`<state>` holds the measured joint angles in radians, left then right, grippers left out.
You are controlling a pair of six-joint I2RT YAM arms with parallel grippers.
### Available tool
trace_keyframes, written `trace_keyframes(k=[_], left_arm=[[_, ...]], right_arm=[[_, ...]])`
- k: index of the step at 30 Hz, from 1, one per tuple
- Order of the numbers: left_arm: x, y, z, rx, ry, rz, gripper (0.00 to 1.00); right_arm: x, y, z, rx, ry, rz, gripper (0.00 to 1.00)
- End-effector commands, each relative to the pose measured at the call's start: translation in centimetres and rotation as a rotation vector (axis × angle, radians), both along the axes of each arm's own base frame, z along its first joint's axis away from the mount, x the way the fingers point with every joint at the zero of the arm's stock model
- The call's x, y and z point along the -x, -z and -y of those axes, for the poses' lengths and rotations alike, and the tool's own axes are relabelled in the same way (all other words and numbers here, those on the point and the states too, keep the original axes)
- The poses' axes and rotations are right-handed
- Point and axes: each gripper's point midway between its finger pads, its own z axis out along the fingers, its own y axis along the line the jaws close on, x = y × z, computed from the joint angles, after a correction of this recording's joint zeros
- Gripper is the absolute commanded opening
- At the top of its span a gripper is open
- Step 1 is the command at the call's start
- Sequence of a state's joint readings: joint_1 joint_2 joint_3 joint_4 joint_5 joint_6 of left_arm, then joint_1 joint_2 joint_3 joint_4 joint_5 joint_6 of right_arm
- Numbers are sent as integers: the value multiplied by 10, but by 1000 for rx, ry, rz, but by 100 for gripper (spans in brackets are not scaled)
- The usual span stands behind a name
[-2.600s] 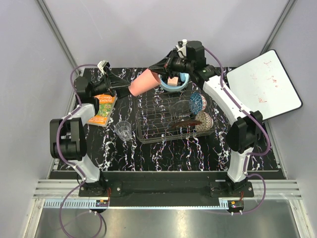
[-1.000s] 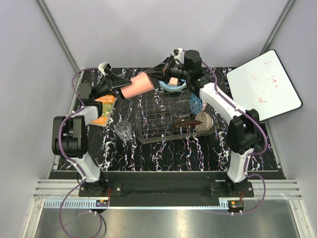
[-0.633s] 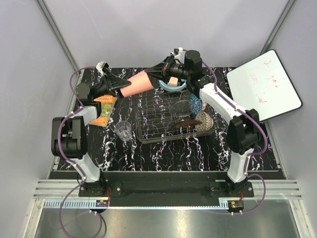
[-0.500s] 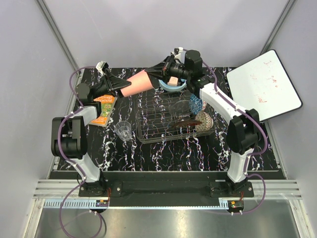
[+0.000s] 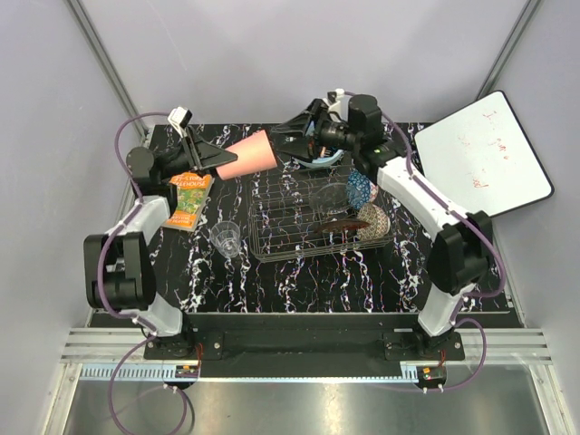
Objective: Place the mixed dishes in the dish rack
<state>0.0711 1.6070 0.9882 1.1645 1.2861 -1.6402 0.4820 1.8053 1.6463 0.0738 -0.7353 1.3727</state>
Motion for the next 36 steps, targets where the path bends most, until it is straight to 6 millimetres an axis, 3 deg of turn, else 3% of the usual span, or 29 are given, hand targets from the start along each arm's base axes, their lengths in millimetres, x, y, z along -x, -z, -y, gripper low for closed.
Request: trace_keyframes(k=[1,2,3,4,5,7,8,10,11,13,14,16,21,27,36], left_arm=[[15,-3,-7,-146,-21,175,0],[21,31,-8,-172,-22,-144,0],[22,12,-7,-271,-51,-43,0],[7,35,-13,-501,-130,179,0],[20,49,-12,-587,-107,99,0],[7,57,-20,-714,-135,131,0],[14,66,-16,-778,-109,103,0],[-1,72,-21,-958,-145,178,0],[0,81,-22,-1026,-132,167,0],[-3,81,-16,-1142,-112,223,0],[1,90,-14,-1171,-75,204,0],[3,93,-6,-1252,-41,249,0],[11,115,15,-1372,84,257,0],[5,138,33,-1484,163,259,0],[-13,180,56,-1602,239,249,0]], right_arm=[[9,-4,44,54,59,58,72],[15,-9,56,59,73,59,78],[15,-2,65,74,88,51,85],[12,-3,81,93,121,68,96],[21,-18,93,96,142,112,100],[22,-24,114,169,213,179,100],[34,-40,124,194,249,245,100],[38,-47,145,333,342,344,100],[51,-62,156,358,383,407,100],[54,-59,181,483,484,465,100],[66,-67,191,503,523,503,100],[71,-53,206,585,564,502,99],[85,-19,218,655,563,440,100],[92,6,218,674,537,398,100],[98,22,219,694,513,387,100]])
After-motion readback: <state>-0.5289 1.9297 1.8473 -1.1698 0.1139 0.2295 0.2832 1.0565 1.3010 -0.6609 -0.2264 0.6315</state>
